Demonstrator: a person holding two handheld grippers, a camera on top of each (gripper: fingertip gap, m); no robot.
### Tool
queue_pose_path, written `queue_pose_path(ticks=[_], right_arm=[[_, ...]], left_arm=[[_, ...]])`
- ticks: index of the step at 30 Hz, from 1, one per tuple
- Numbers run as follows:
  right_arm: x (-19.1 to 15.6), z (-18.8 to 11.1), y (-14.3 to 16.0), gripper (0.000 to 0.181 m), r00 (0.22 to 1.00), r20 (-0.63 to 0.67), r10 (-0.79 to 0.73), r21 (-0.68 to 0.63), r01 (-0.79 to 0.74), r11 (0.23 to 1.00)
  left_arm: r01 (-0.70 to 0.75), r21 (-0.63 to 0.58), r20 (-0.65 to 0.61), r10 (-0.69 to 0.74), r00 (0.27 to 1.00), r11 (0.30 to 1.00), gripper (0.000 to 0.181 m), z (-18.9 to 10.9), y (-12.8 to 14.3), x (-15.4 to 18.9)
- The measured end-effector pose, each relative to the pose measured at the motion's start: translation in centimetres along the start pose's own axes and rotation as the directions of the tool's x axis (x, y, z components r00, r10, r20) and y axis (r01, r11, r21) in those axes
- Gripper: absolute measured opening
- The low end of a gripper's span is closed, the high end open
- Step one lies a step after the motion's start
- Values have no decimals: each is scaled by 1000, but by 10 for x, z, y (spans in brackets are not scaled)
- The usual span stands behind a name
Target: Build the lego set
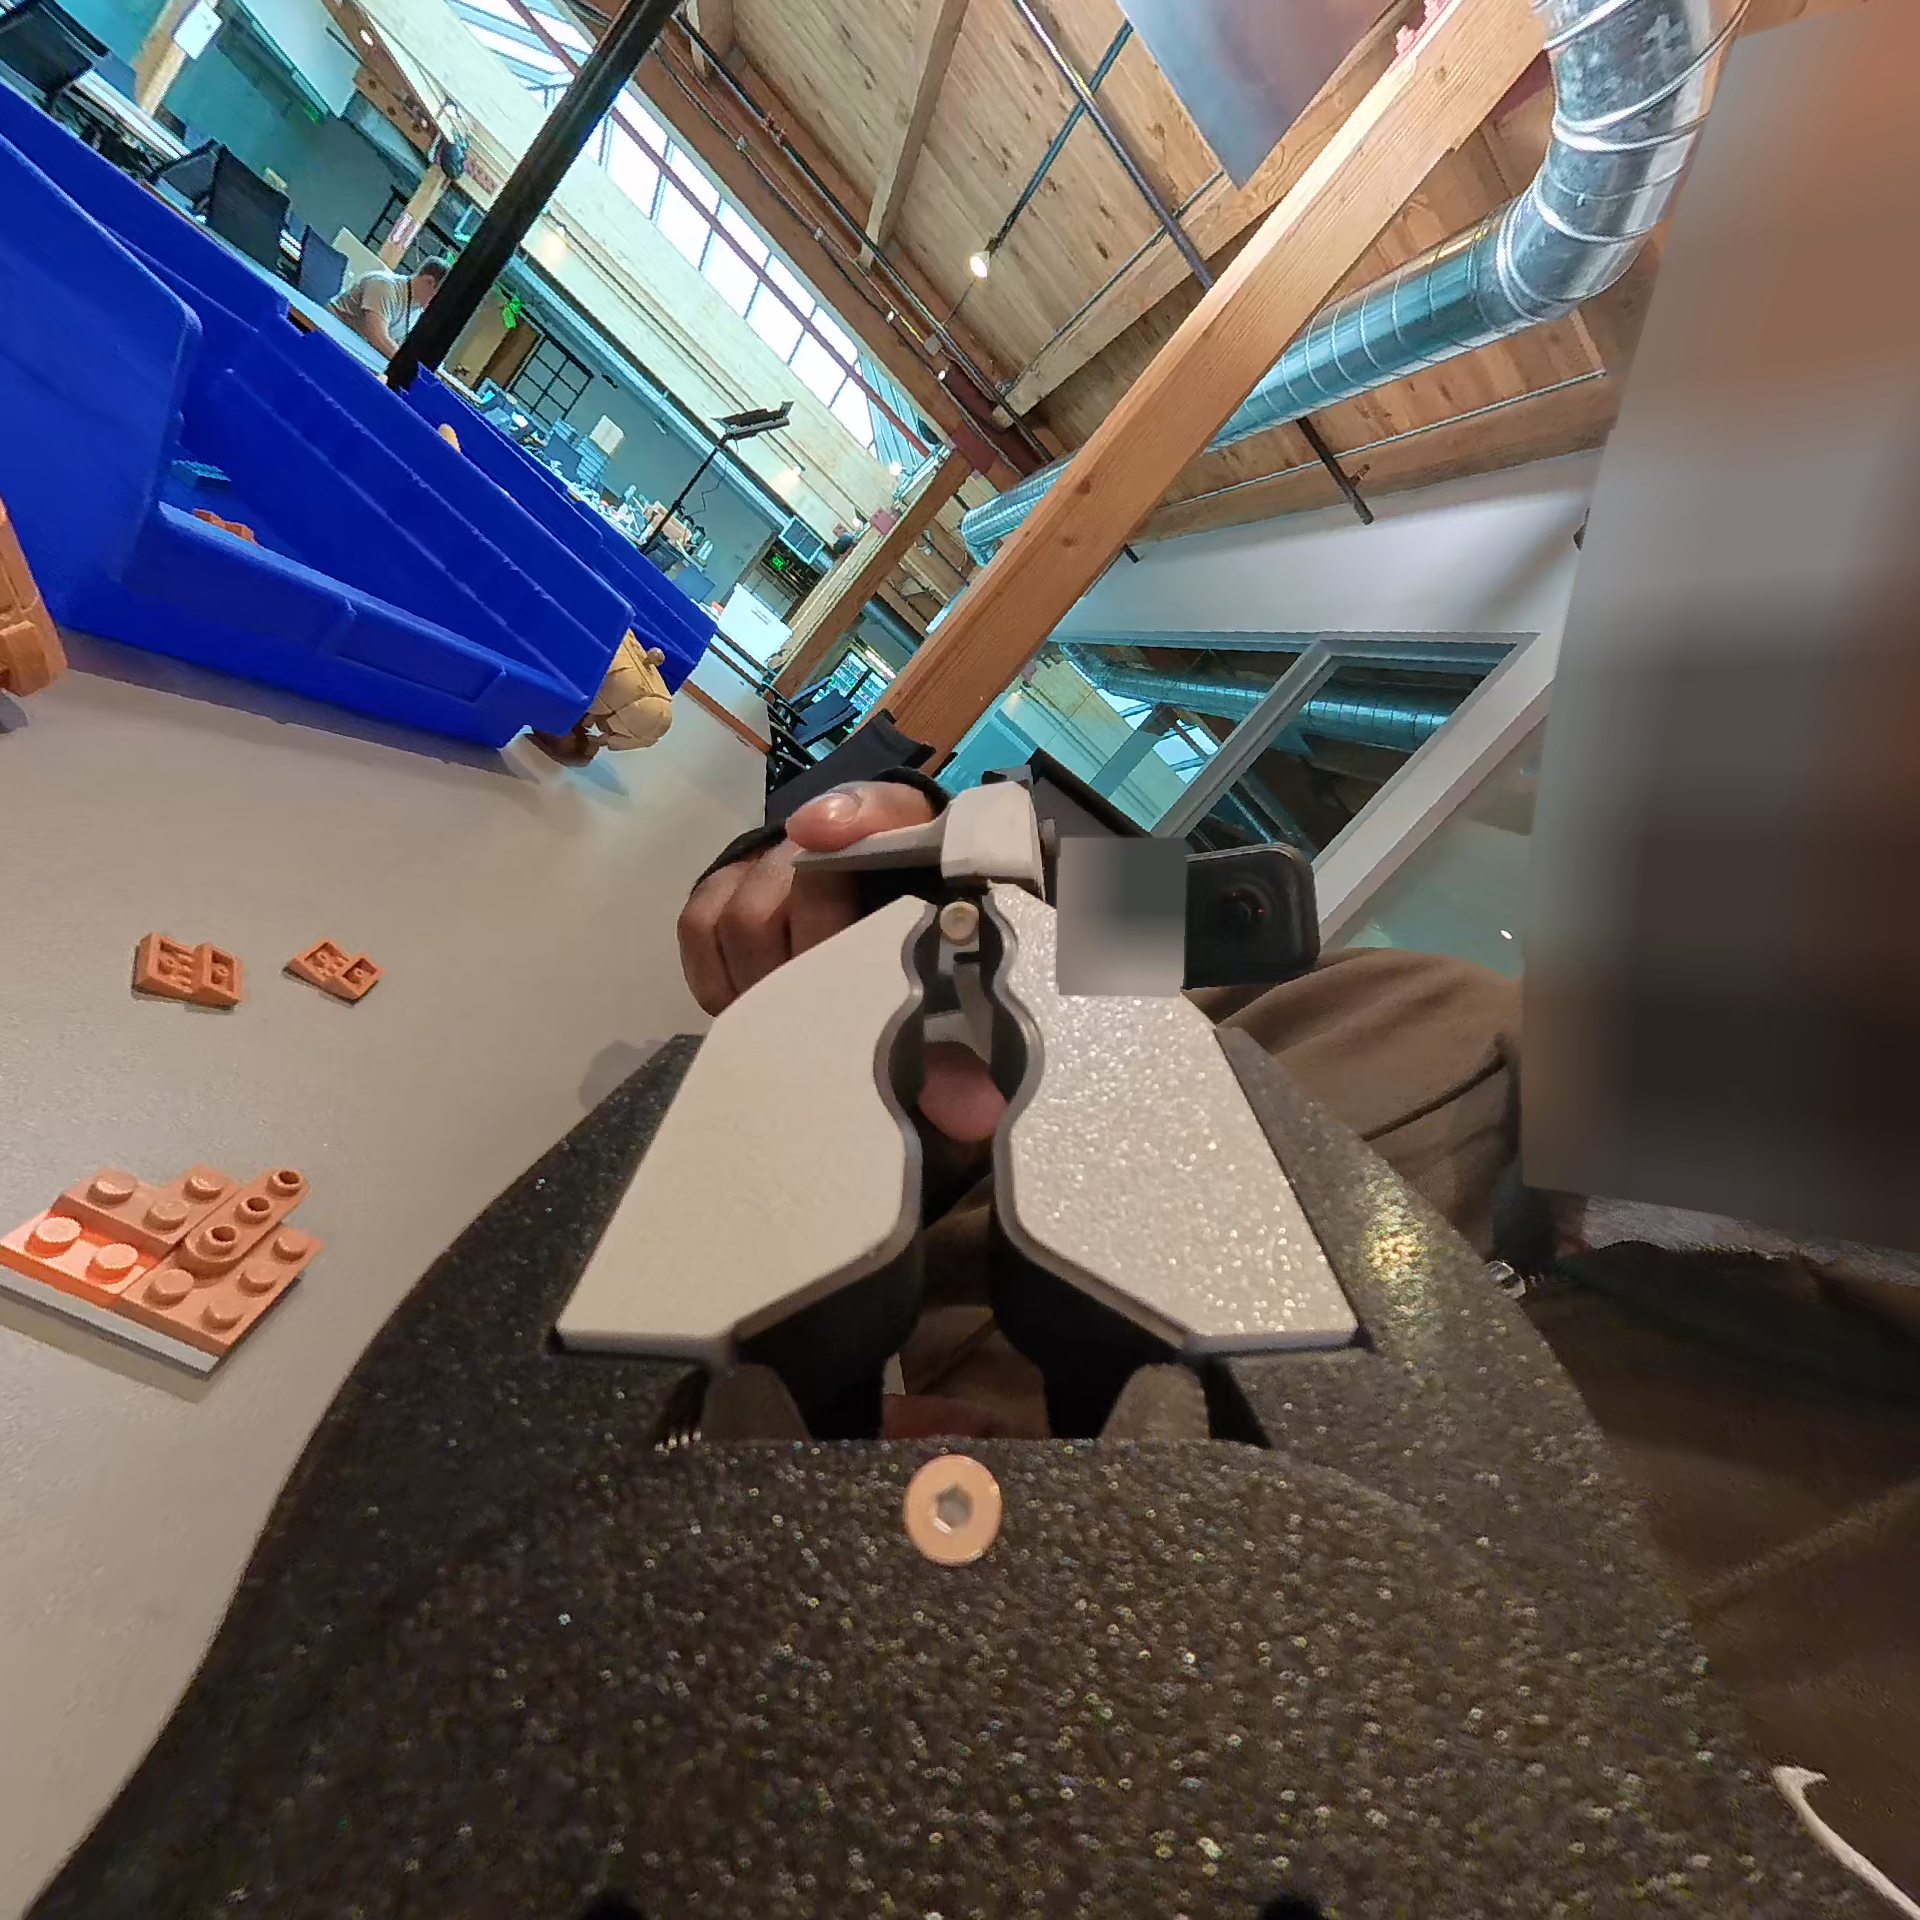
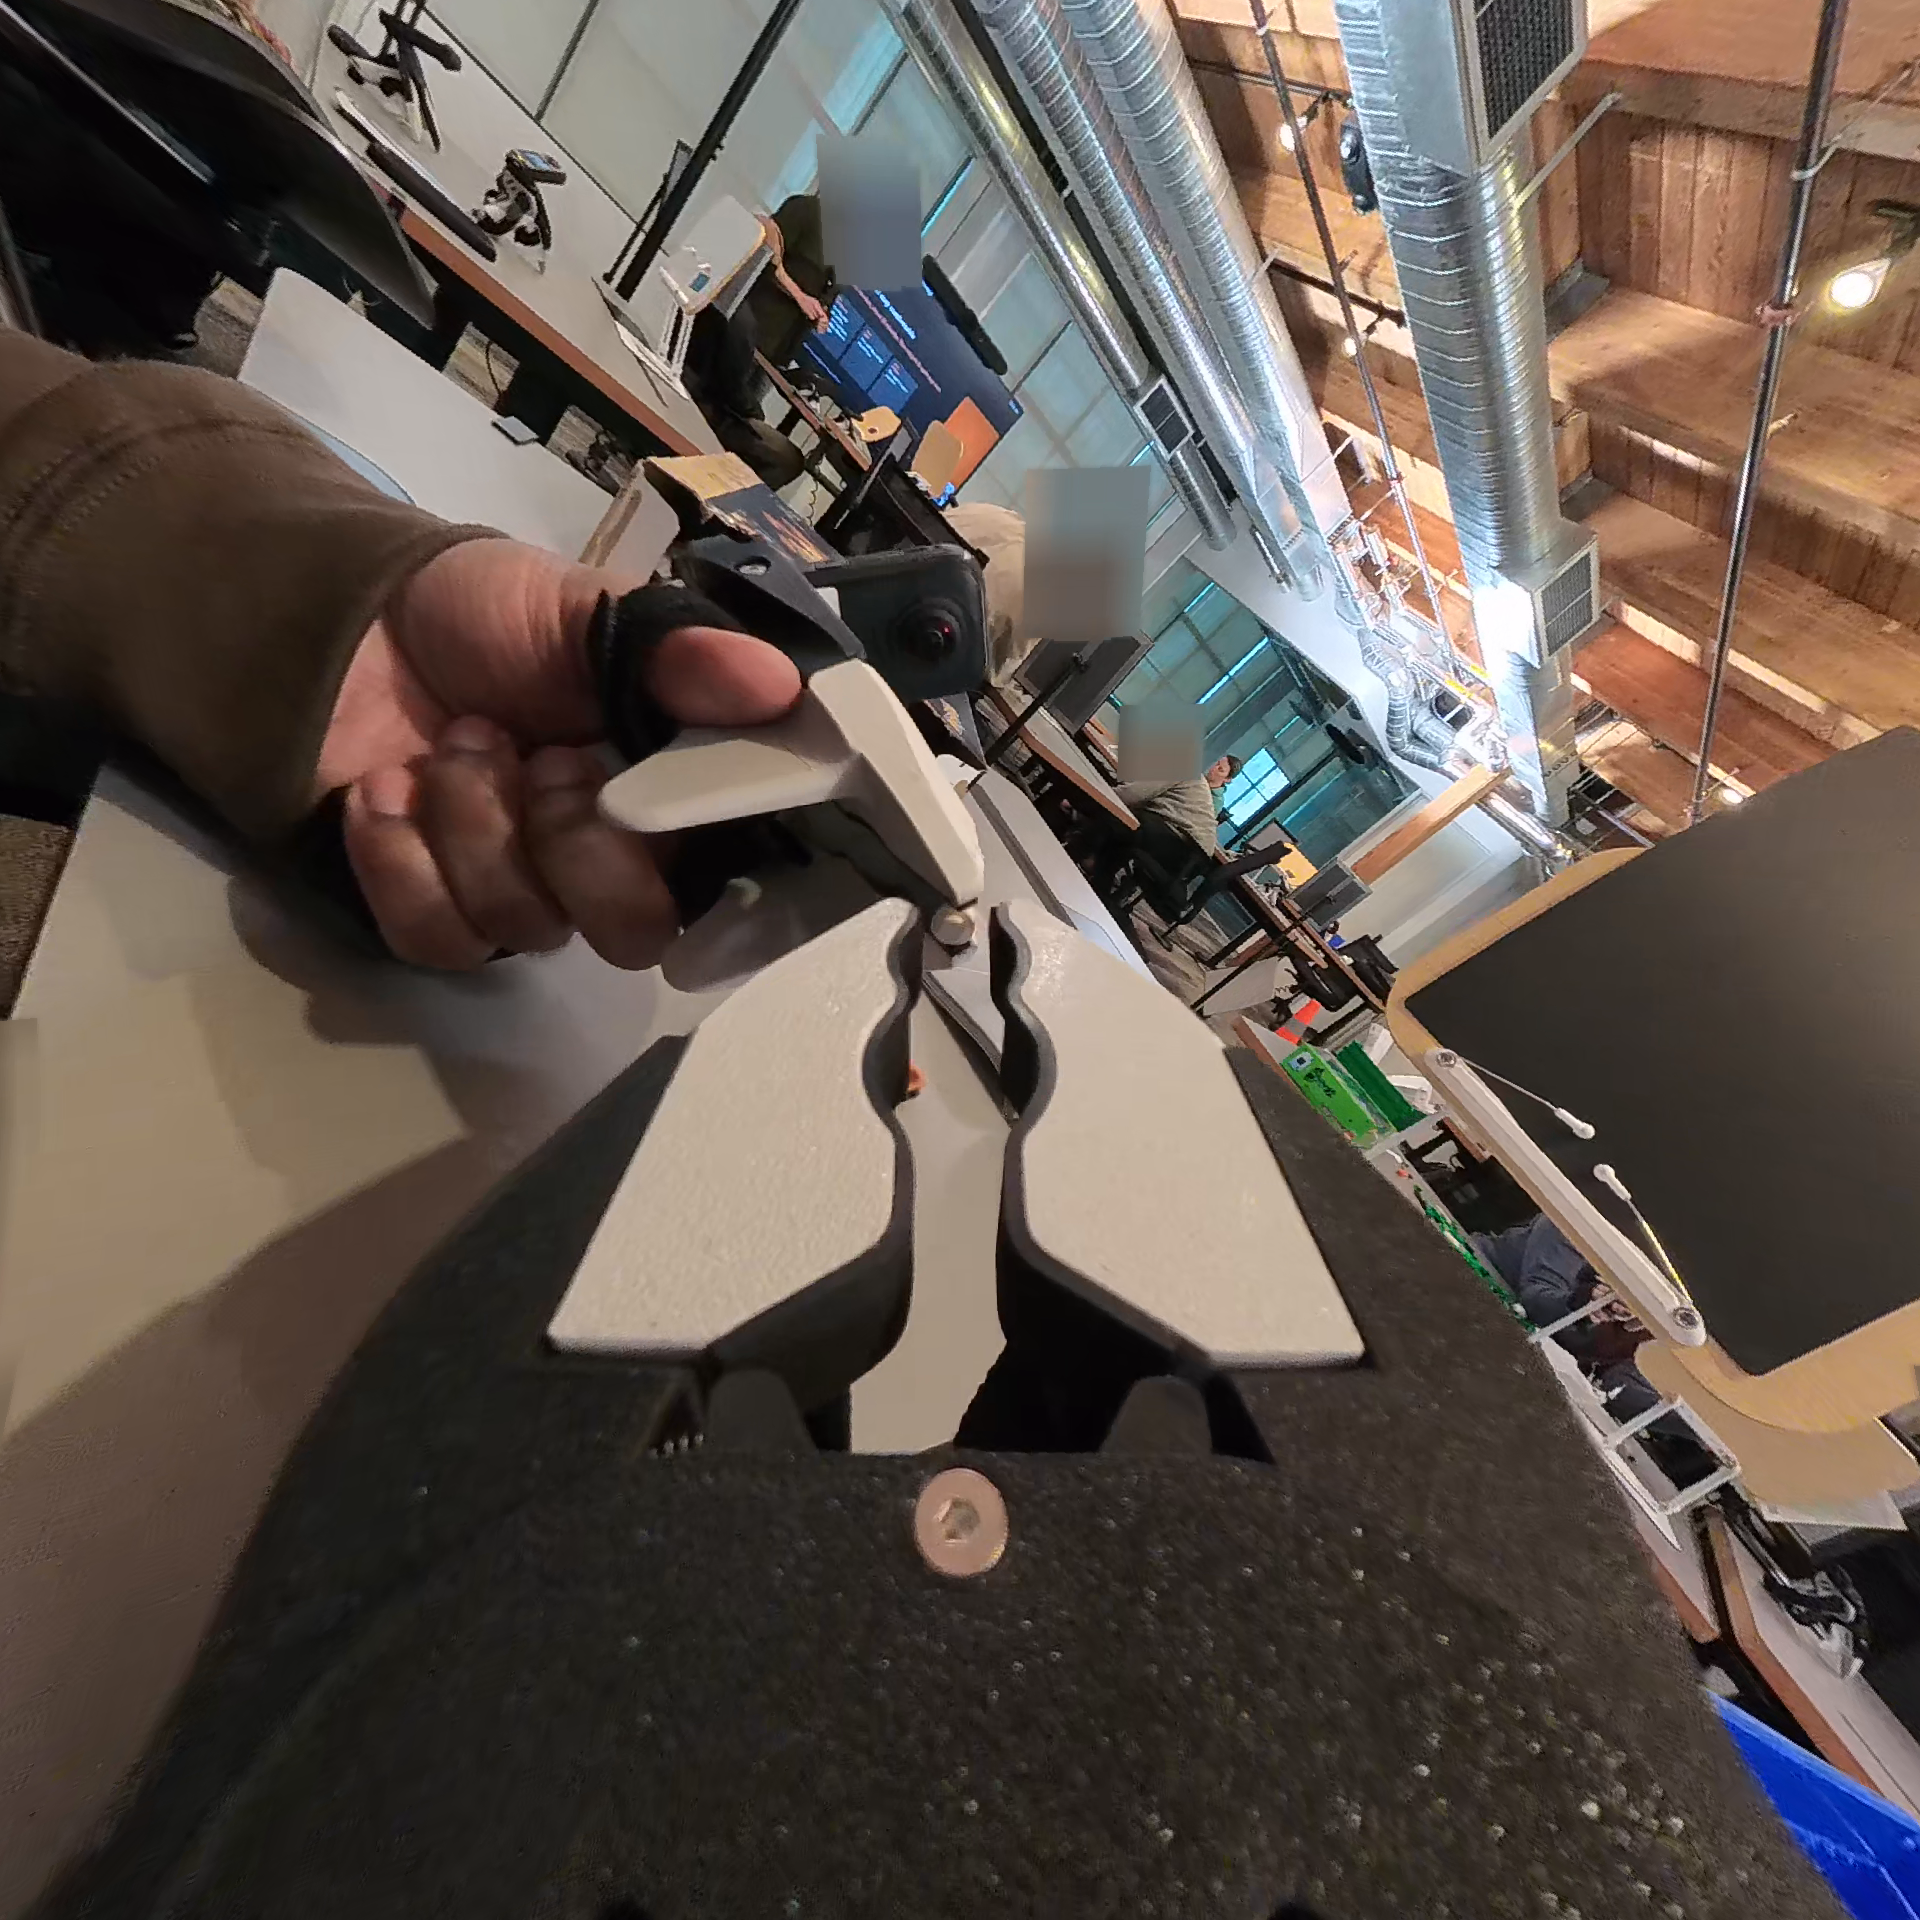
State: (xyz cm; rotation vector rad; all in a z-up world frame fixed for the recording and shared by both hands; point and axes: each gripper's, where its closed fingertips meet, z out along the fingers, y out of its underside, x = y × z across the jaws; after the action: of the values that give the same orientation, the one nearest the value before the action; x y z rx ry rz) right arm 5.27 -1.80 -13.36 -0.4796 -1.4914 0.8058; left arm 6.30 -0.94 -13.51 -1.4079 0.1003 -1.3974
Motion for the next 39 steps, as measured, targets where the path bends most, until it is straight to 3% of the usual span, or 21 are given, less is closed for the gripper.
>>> queue_pose_path(ticks=[14,19,21,23,25,27,29,33,39], right_arm=[[1,-1,1,7,1000,9,24,-2,-24,1000],[8,-12,0,8,994,31,103,19,-104,994],[10,-17,5,7,988,59,145,1,-145,989],[9,-20,11,7,980,95,174,-25,-173,985],[7,-23,17,7,972,127,198,-55,-192,980],[5,-23,24,7,959,164,231,-96,-217,971],[3,-23,29,8,949,183,258,-124,-238,963],[1,-26,34,7,938,203,282,-145,-256,956],[2,-27,35,7,926,215,309,-139,-284,949]], left_arm=[[-50,-1,12,50,999,999,8,2,0,1],[-221,-132,170,242,955,966,33,-6,1,-14],[-350,-304,281,434,856,886,38,-18,3,-32],[-421,-534,331,640,694,733,40,-36,5,-58],[-402,-728,267,770,579,555,41,-50,12,-80],[-358,-837,184,829,528,414,45,-58,18,-99],[-320,-878,134,824,550,356,47,-60,23,-113],[-303,-886,85,765,638,351,48,-58,30,-123],[-331,-893,15,753,658,307,45,-57,36,-129]])
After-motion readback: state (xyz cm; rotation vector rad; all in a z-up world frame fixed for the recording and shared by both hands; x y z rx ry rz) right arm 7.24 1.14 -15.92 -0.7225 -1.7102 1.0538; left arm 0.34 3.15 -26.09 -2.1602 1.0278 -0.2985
